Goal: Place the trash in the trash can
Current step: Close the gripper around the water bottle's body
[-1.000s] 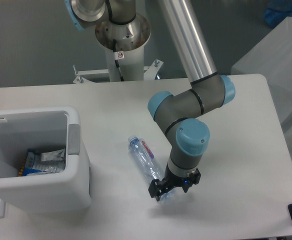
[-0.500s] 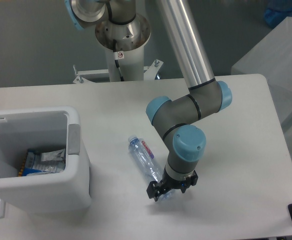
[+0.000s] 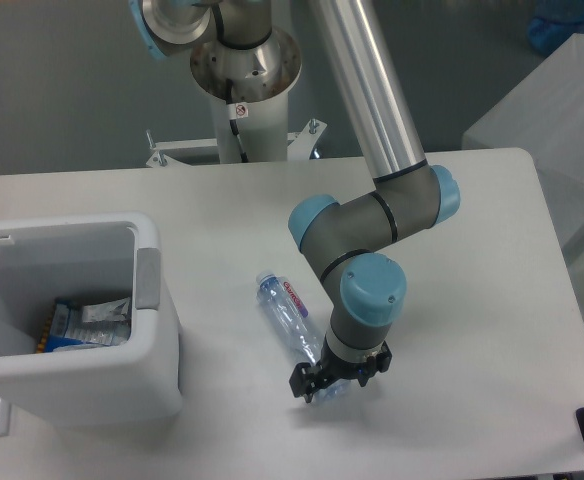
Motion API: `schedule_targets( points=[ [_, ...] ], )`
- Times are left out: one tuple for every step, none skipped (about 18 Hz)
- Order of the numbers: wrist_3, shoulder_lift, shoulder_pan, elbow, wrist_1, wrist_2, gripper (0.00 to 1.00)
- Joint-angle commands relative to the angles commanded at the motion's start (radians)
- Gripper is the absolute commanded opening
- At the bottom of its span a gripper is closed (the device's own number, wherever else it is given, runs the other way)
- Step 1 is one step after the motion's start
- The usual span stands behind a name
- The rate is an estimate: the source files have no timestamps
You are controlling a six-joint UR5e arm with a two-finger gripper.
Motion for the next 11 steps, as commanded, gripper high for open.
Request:
schedule_targets(
  points=[
    [0.000,0.000,0.000,0.000,0.000,0.000,0.99],
    [0.000,0.002,0.000,0.000,0.000,0.000,0.99],
    [0.000,0.000,0.000,0.000,0.000,0.000,0.99],
    [0.000,-0.002,0.000,0.000,0.002,0.000,0.98],
    [0.000,-0.005,0.000,0.000,0.002,0.000,0.98],
    [0.000,-0.003,0.000,0.000,0.002,0.000,0.97],
    [0.000,-0.003,0.000,0.000,0.002,0.000,0.96],
    [0.000,-0.003,0.000,0.000,0.002,0.000,0.94],
    [0.000,-0.003,0.000,0.000,0.000,0.000,0.92],
    [0.000,-0.003,0.000,-0.002,0.002,0.000,0.90],
    [0.000,-0.003,0.000,-0.002,0.000,0.000,0.88]
  ],
)
